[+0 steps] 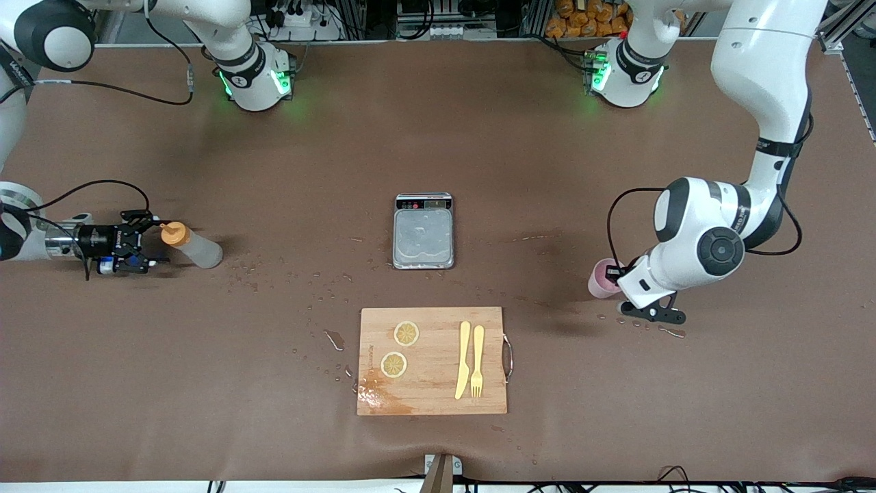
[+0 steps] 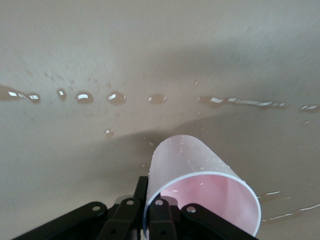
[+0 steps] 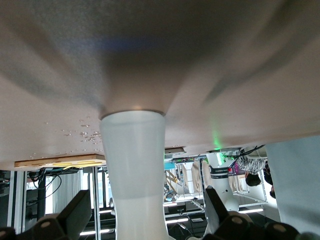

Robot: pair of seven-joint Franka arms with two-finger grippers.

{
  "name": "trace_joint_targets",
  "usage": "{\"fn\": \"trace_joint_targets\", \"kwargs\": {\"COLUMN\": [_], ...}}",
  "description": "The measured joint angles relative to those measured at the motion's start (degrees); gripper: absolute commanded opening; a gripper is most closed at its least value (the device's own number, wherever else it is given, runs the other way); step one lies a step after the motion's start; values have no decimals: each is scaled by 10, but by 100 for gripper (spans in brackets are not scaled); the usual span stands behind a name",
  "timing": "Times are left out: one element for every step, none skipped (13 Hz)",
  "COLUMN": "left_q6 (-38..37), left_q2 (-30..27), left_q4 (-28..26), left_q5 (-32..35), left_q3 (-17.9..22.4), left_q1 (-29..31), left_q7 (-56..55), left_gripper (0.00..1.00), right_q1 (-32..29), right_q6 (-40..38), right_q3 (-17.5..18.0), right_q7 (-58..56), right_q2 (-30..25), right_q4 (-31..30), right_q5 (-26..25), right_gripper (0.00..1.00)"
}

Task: Add sauce to pink cup with both arms
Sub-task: 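Grasp the pink cup with the left gripper while the right gripper grasps the bottle, then carry the pink cup onto the scale with the left gripper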

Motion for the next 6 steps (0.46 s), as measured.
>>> {"fn": "trace_joint_targets", "kwargs": {"left_q6": [-1, -2, -2, -2, -2, -2], "left_q2": [-5, -10, -13, -14, -14, -14], "left_q4": [4, 5, 6, 6, 6, 6], "left_q5": [0, 0, 0, 0, 0, 0], "left_q3": [-5, -12, -21, -33, -44, -57], "left_q1": [0, 0, 0, -1, -2, -3], "left_q7": [-4, -15, -31, -50, -69, -90], "left_gripper": [0, 0, 0, 0, 0, 0], "right_q1": [6, 12, 18, 26, 34, 41], "right_q6": [5, 6, 7, 8, 12, 17], "right_q3": [0, 0, 1, 1, 1, 1], "right_q7": [0, 0, 0, 0, 0, 0], "right_q2": [1, 2, 4, 5, 6, 7], "right_q4": [-1, -2, -3, -3, -3, -3], "right_q5": [4, 5, 8, 16, 25, 30], "right_gripper": [100, 100, 100, 100, 100, 100]}}
